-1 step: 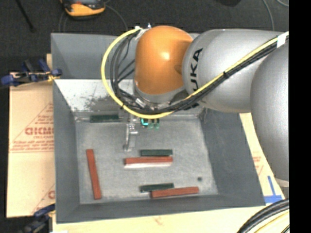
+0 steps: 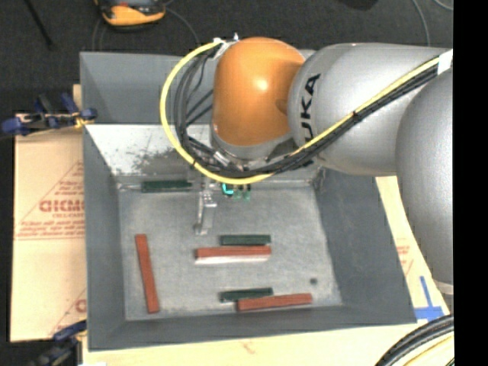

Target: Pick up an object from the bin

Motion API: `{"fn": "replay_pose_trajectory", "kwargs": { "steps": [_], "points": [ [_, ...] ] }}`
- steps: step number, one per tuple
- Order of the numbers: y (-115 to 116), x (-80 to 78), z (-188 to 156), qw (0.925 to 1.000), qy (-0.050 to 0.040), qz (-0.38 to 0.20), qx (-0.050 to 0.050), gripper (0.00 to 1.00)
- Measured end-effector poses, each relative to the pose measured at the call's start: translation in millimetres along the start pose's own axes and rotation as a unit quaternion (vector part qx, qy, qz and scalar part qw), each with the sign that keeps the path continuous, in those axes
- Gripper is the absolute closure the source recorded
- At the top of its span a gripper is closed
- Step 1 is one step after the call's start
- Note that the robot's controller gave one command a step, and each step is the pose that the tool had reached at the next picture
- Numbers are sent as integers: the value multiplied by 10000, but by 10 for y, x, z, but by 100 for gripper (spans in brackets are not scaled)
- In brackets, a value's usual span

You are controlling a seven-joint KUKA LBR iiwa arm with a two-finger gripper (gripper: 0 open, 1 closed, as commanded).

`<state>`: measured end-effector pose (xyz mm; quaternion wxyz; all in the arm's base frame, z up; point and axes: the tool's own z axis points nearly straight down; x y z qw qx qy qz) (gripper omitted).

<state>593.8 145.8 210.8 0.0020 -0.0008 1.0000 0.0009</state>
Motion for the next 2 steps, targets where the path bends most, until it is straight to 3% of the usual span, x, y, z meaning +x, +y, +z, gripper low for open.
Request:
{"fn": "replay_pose_trajectory", "kwargs": {
  "steps": [1,2],
  "points": [
    [-291,562,502,9999,-16,-139,1,0],
    [-439,444,858,10000,18,-42,1,0]
  ]
}}
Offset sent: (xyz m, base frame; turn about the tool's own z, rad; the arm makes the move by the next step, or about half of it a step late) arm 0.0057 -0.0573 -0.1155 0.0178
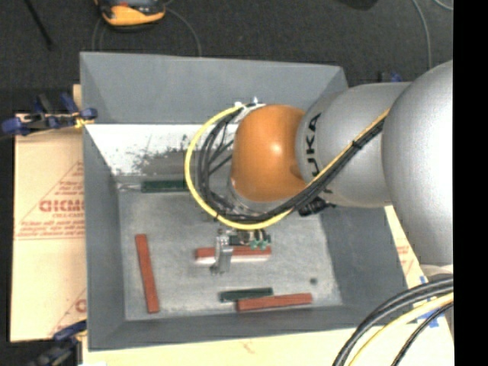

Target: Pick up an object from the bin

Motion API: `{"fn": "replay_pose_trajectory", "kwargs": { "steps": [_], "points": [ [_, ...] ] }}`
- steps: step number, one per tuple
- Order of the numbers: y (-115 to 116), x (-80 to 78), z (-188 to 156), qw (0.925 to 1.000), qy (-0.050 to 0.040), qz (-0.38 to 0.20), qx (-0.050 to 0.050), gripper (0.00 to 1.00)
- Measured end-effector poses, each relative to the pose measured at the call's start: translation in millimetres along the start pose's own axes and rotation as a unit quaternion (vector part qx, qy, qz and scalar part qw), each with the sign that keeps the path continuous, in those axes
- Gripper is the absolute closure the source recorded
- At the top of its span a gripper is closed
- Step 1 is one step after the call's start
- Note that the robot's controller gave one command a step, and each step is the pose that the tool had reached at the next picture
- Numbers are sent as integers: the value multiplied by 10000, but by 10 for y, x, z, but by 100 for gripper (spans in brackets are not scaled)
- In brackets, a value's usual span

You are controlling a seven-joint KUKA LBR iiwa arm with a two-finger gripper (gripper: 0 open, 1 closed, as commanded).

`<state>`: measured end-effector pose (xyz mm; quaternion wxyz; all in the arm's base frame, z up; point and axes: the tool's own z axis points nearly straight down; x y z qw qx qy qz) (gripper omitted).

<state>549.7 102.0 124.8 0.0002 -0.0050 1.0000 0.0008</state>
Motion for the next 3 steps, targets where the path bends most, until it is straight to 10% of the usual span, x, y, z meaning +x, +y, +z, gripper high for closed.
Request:
{"fn": "replay_pose_trajectory", "kwargs": {
  "steps": [1,2,3],
  "points": [
    [-112,-107,186,9986,-29,520,2,0],
    [-45,214,542,9947,-16,1027,0,100],
    [-46,214,542,9947,-16,1033,-1,100]
  ]
}}
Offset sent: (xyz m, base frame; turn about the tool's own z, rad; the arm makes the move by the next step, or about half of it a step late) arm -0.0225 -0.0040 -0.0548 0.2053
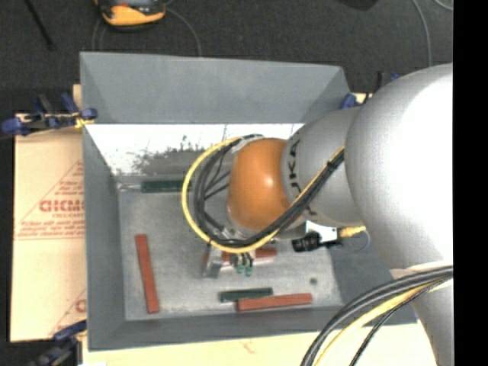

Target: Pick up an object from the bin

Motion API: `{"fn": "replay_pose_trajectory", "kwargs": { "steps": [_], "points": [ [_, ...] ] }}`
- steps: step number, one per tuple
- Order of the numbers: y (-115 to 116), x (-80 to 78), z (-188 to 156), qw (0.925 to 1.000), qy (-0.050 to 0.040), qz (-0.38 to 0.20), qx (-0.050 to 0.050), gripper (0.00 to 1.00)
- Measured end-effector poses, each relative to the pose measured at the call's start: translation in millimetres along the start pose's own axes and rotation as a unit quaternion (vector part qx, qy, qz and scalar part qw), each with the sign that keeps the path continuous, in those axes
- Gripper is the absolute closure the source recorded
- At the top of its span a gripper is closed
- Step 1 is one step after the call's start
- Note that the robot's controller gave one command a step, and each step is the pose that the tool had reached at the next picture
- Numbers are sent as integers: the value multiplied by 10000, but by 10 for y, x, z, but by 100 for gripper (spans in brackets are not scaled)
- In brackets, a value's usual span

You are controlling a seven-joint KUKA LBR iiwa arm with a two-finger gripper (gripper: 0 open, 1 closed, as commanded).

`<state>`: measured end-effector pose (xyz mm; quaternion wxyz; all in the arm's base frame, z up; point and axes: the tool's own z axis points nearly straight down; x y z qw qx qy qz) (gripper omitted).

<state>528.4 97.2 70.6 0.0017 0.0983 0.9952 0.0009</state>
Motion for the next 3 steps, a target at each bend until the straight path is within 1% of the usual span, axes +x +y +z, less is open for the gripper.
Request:
{"fn": "replay_pose_trajectory", "kwargs": {
  "steps": [1,2,3],
  "points": [
    [-355,56,-539,9996,42,270,15,100],
    [-572,-20,-773,9935,-21,1137,-3,100],
    [-244,41,-609,9935,4,1142,14,100]
  ]
}}
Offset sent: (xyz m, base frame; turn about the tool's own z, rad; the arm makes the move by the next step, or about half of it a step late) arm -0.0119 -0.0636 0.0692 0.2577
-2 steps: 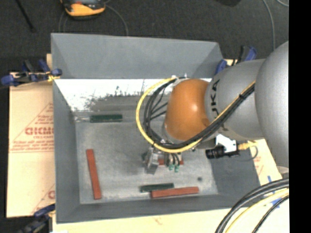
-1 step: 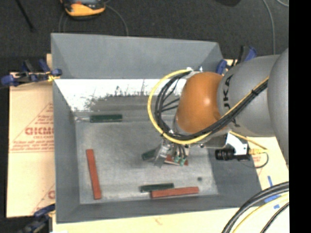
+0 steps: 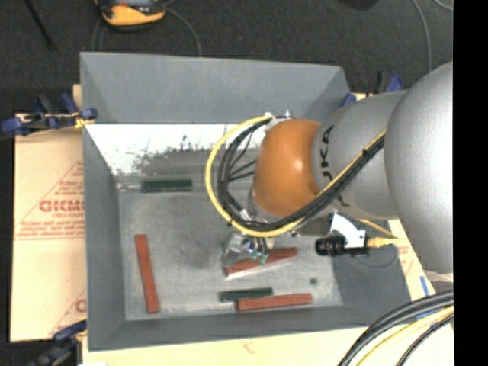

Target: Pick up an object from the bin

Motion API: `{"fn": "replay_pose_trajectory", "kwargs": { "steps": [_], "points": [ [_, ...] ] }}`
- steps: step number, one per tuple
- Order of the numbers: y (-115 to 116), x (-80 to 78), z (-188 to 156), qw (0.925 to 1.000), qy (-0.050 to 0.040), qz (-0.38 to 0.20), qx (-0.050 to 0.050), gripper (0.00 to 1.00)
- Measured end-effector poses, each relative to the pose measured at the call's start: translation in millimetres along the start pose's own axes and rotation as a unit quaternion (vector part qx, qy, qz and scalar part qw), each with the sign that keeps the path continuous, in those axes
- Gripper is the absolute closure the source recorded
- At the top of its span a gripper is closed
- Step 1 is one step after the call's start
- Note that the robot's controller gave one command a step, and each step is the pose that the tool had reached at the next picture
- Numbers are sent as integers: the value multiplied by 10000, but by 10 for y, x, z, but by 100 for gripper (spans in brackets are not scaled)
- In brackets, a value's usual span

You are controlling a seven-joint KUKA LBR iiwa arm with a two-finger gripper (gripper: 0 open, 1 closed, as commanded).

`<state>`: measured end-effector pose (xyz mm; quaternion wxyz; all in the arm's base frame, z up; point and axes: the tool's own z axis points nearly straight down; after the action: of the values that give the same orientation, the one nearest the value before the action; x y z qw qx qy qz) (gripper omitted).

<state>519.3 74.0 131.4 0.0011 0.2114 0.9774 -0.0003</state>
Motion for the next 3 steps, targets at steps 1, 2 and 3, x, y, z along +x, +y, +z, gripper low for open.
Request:
{"fn": "replay_pose_trajectory", "kwargs": {
  "steps": [1,2,3],
  "points": [
    [175,-458,60,9993,-1,367,-4,0],
    [175,-457,60,9993,-1,366,-4,0],
    [171,-458,63,9994,-1,358,-5,0]
  ]
}}
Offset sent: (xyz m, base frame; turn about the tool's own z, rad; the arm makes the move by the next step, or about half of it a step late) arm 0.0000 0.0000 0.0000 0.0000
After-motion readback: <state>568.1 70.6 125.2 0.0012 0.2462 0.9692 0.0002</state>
